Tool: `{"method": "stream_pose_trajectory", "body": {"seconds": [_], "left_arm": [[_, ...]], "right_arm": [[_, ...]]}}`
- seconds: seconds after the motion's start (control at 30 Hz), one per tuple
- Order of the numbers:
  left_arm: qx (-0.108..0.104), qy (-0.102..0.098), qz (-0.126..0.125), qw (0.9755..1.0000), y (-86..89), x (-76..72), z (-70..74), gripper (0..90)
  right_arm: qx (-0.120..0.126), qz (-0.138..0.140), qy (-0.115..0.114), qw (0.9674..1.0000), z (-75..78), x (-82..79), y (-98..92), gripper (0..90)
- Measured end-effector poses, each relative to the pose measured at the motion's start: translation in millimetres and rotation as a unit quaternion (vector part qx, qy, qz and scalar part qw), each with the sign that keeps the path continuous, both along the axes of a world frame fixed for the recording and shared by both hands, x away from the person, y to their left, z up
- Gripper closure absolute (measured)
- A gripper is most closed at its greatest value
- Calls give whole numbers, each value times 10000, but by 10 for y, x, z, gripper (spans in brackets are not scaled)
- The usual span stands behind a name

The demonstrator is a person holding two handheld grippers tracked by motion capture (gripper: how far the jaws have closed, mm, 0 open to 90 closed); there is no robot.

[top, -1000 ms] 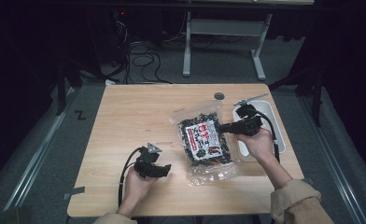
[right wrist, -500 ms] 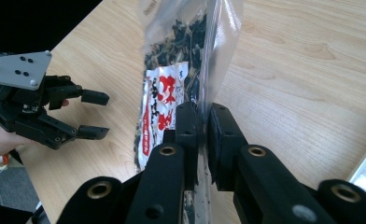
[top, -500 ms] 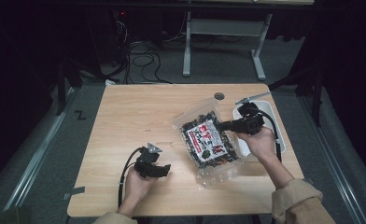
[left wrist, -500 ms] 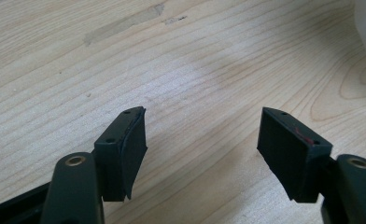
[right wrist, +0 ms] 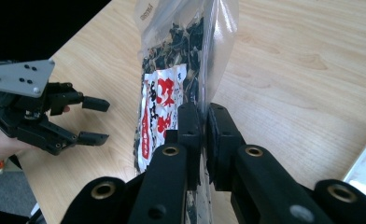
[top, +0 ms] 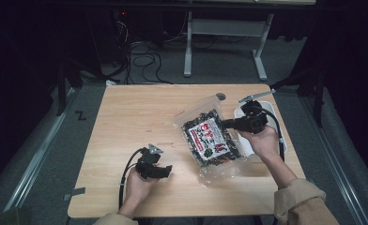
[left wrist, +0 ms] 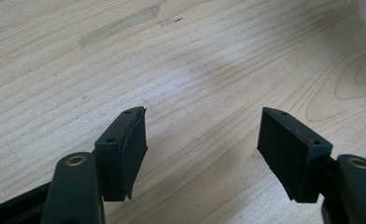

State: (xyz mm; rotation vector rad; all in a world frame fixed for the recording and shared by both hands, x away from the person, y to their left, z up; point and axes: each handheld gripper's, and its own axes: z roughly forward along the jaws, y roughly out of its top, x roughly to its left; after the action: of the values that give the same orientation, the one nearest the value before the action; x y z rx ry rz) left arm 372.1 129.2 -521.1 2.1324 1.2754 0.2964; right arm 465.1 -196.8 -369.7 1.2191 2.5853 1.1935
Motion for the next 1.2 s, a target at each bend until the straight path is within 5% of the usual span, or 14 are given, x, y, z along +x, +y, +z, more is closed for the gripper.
{"method": "stream_pose_trajectory", "body": {"seconds": [0.7, 1.2], "left_arm": [[25, -22, 2, 10000, 7, 1, 1, 331], [9, -33, -10, 10000, 9, 5, 2, 329]], "right_arm": [[411, -368, -288, 9981, 203, 35, -275, 869], [893, -1098, -772, 9869, 389, 87, -629, 868]]}}
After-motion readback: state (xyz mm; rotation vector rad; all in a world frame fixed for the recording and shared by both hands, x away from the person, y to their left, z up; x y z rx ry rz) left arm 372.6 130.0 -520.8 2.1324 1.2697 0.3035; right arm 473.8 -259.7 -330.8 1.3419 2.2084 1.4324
